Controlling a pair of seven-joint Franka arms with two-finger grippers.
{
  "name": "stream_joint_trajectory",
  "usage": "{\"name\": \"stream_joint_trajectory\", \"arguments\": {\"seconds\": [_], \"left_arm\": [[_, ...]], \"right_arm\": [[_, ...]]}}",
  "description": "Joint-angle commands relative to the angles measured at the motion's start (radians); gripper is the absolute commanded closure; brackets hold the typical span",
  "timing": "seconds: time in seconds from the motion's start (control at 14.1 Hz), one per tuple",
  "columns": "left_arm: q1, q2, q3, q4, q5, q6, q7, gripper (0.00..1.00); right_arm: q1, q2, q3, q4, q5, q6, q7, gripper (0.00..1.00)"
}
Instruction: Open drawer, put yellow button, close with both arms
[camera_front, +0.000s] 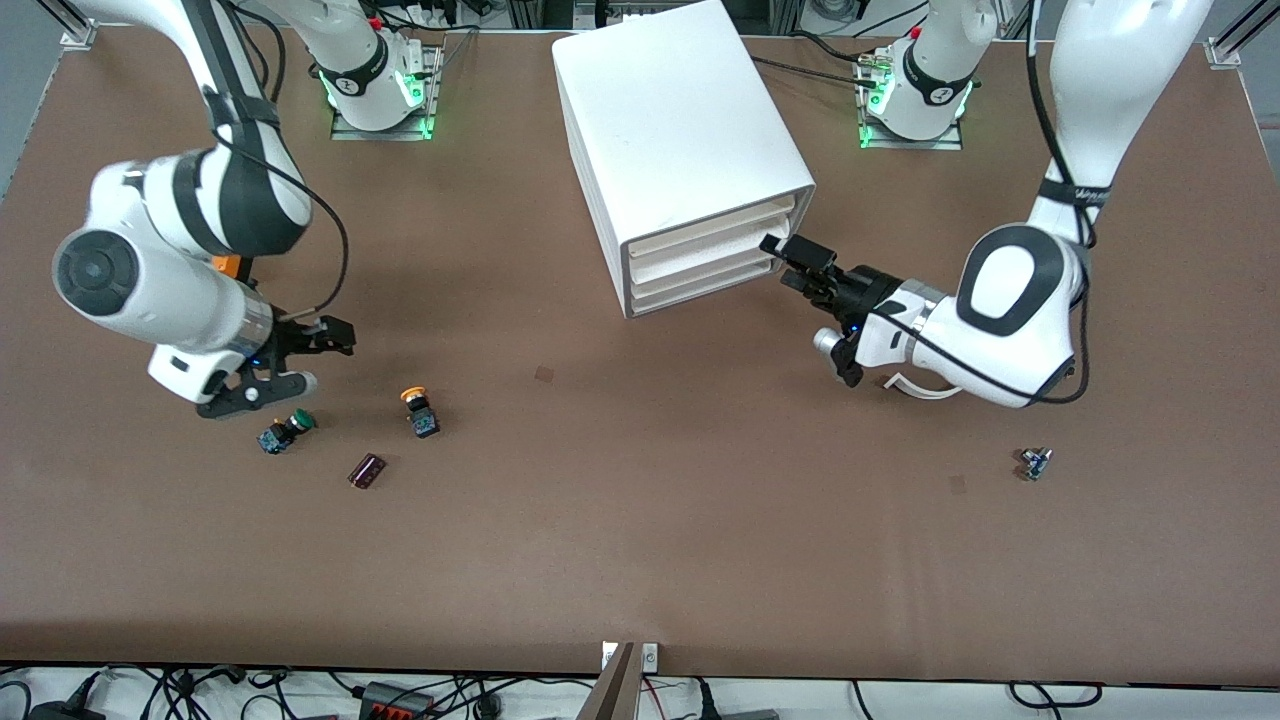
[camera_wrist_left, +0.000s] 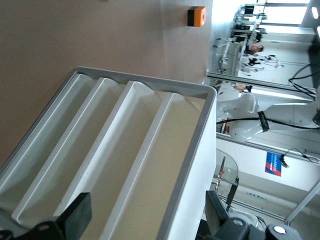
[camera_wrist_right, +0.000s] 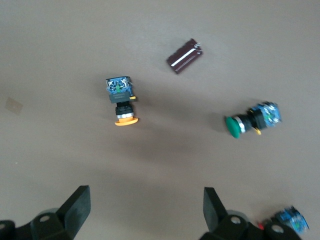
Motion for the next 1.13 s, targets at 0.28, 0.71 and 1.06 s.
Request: {"name": "stream_joint_trajectory", "arguments": {"seconds": [0.28,0.71,1.06], "left_arm": [[0.001,0.014,-0.008,-0.24,-0.172,0.06,0.312,0.16],[-0.006,0.008,-0.013,-0.299,-0.198,0.055,0.338,0.23],[-0.004,0.003,-0.051,-0.32,-0.235,0.06,0.346,0.3]], "right_arm": [[0.066,0.26,-0.004,0.211,0.027,0.053,-0.044,0.0],[0.091,0.365,-0.004,0.262,0.025,0.121,-0.039,0.0],[0.097,0.408,-0.004,0.257,0.027,0.153,-0.029,0.0]]}}
